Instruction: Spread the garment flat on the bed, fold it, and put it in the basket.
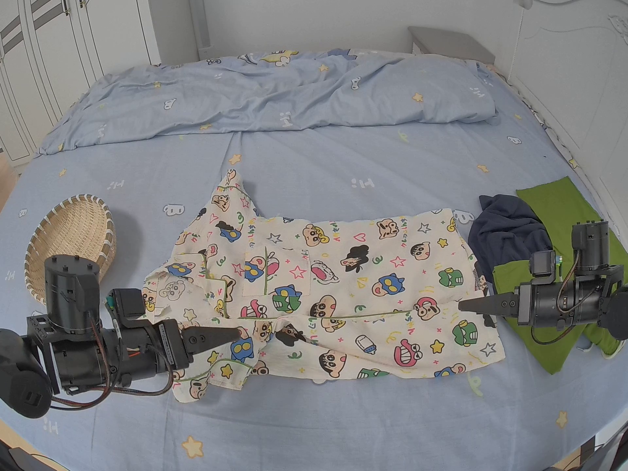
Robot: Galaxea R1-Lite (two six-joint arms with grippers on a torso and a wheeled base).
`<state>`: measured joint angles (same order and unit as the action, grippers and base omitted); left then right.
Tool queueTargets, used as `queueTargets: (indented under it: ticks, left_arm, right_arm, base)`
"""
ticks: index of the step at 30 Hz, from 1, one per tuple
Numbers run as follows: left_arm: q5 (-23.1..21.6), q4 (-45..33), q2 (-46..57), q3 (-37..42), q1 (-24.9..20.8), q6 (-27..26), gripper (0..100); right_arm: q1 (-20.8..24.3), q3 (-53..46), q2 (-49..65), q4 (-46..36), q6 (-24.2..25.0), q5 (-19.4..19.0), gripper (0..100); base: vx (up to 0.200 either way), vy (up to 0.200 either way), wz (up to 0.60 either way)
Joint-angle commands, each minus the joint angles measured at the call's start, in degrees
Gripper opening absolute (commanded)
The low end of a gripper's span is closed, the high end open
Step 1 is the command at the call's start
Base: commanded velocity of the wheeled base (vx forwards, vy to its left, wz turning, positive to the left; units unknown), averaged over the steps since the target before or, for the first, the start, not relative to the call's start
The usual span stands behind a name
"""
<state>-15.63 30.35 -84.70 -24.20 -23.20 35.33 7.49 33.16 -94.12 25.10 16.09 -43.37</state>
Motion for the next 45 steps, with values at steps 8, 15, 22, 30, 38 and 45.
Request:
queueTargets:
  ticks: [8,15,22,30,38,45]
  left_arm:
    - [-0.1,1.5,-7.1,-1.2,6.9,-1.9,100]
    - [-0.2,12.5,-13.4,-1.6,10.4,-2.4,100]
    - [-0.8,21.3,-19.8,-1.9,11.9,-2.5,100]
    - [-1.6,24.5,-22.4,-4.7,13.6,-1.9,100]
    - [-1.7,28.4,-23.7,-5.2,15.1,-1.8,100]
    - [-2.1,29.6,-16.9,-3.5,14.4,1.1,100]
  right_arm:
    - [0.2,-0.3,0.9,0.0,0.1,0.0,100]
    - [0.2,-0.5,0.8,0.0,0.0,0.0,100]
    - [0.2,-0.5,0.8,0.0,-0.1,0.0,100]
    - [0.2,-0.8,0.9,0.2,-0.1,0.0,100]
    - [0.2,-0.9,0.8,0.2,-0.2,0.0,100]
    - [0.9,-1.1,0.9,0.2,-0.2,0.0,100]
  base:
    - [0.000,0.000,0.00]
    - [0.000,0.000,0.00]
    - [0.000,0.000,0.00]
    - [0.000,0.000,0.00]
    - [0.000,0.000,0.00]
    - [0.000,0.000,0.00]
